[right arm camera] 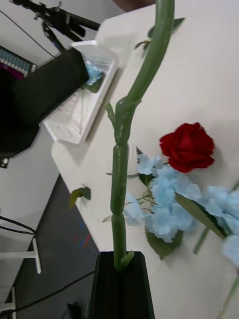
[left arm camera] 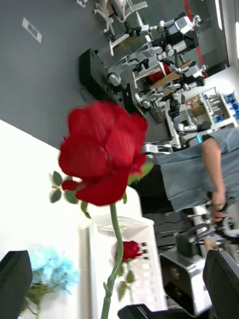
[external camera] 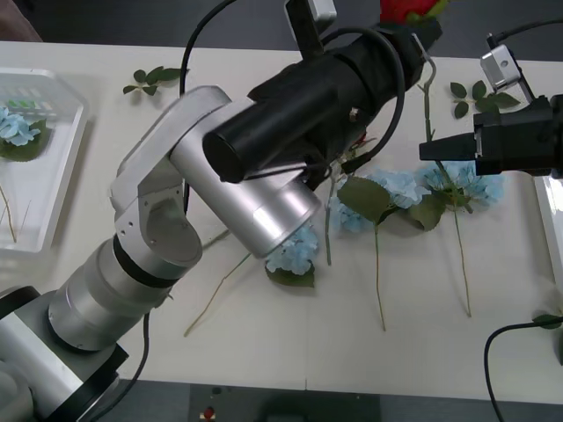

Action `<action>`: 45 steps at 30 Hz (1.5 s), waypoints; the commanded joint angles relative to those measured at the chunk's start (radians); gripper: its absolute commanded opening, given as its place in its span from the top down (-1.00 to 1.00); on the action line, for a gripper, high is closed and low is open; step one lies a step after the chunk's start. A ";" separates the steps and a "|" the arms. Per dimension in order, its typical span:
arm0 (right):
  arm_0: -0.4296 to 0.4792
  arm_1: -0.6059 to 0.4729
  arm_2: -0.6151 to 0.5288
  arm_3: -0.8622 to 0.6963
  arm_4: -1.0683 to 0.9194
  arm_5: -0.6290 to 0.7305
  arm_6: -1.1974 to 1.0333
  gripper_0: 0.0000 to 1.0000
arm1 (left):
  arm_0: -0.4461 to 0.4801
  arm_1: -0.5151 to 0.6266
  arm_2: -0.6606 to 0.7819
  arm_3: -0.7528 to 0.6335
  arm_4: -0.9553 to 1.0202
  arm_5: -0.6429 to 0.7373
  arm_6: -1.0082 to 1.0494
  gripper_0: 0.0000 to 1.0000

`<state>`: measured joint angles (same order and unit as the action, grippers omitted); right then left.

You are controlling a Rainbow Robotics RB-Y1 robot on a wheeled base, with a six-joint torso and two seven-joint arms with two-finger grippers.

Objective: Put the red flowers into the right box and the blue flowers into the left box

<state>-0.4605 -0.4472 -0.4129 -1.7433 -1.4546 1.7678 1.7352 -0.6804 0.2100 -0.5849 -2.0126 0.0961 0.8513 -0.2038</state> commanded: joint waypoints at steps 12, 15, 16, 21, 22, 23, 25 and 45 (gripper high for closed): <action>0.020 -0.189 -0.121 -0.030 0.220 0.048 -0.100 1.00 | 0.226 0.243 0.270 -0.141 0.465 -0.011 -0.533 -1.00; 0.034 -0.211 -0.142 -0.028 0.267 0.050 -0.109 1.00 | 0.283 0.276 0.298 -0.143 0.530 -0.011 -0.675 -1.00; 0.040 -0.219 -0.153 -0.030 0.290 0.050 -0.112 1.00 | 0.305 0.290 0.310 -0.143 0.559 -0.011 -0.730 -1.00; 0.080 -0.257 -0.198 -0.028 0.404 0.050 -0.129 1.00 | 0.381 0.339 0.353 -0.143 0.643 -0.005 -0.907 -1.00; 0.089 -0.266 -0.207 -0.028 0.435 0.050 -0.131 1.00 | 0.394 0.347 0.367 -0.143 0.653 0.012 -0.945 -1.00; 0.095 -0.274 -0.216 -0.027 0.458 0.050 -0.134 1.00 | 0.401 0.350 0.381 -0.143 0.657 0.034 -0.974 -1.00; 0.109 -0.289 -0.230 -0.018 0.504 0.050 -0.138 1.00 | 0.409 0.350 0.418 -0.143 0.665 0.094 -1.045 -1.00; 0.114 -0.341 -0.270 0.364 0.853 -0.255 -0.157 1.00 | 0.269 0.307 0.468 0.077 0.622 0.253 -1.424 -1.00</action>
<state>-0.3319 -0.7361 -0.6873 -1.4162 -0.6346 1.5630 1.6209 -0.3652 0.5206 -0.0941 -1.9519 0.7342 1.1118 -1.5658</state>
